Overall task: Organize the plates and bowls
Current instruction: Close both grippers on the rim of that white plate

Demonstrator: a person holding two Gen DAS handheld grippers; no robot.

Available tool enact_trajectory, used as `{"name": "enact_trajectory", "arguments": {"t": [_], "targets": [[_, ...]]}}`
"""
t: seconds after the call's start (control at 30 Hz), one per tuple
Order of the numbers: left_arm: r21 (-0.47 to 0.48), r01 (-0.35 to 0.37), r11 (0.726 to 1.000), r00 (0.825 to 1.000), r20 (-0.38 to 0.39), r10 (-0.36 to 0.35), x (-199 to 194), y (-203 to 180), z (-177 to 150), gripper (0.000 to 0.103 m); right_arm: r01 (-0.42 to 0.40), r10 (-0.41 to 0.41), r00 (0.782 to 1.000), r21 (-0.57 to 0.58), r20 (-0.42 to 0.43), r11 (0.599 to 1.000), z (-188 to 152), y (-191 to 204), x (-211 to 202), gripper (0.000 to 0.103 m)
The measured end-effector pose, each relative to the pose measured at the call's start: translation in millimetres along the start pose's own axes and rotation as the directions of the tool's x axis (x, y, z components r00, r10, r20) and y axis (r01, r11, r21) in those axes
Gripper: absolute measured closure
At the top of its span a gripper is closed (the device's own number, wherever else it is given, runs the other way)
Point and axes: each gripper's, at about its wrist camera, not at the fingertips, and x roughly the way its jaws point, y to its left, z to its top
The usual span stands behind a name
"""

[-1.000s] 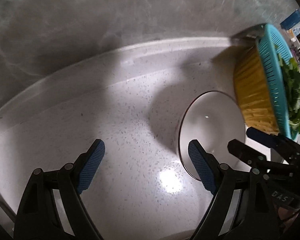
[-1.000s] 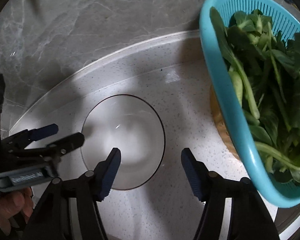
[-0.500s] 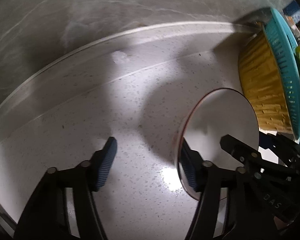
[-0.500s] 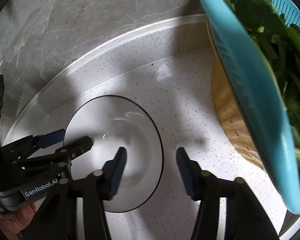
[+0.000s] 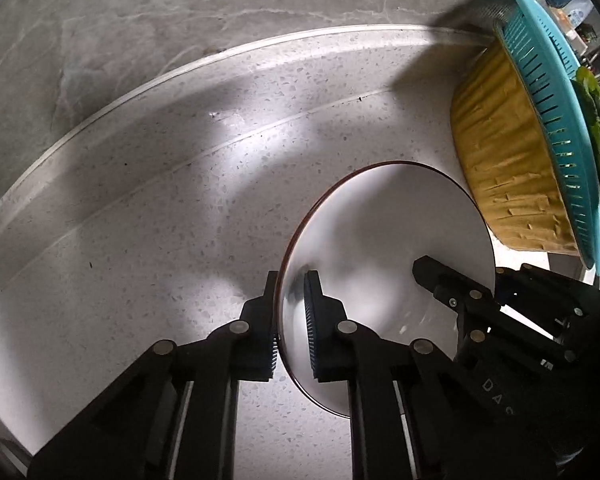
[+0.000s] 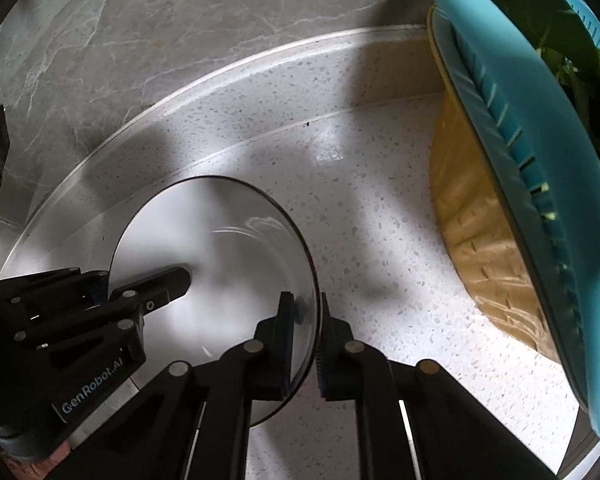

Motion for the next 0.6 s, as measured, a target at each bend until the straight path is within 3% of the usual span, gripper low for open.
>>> {"name": "enact_trajectory", "arguments": {"t": [0.23,0.6], "targets": [[0.012,-0.005,1.0,1.0,0.019,0.005,-9,1,-13,0.096,-0.033,0.033,0.999,-0.005,0.005,0.999,-7,-5,-4,0.093],[-0.043,-0.002,0.999,0.999,0.049,0.004,-52,20,-51,0.096,-0.075,0.077,0.997,-0.08,0.016,0.994,-16,20,-31,0.093]]}}
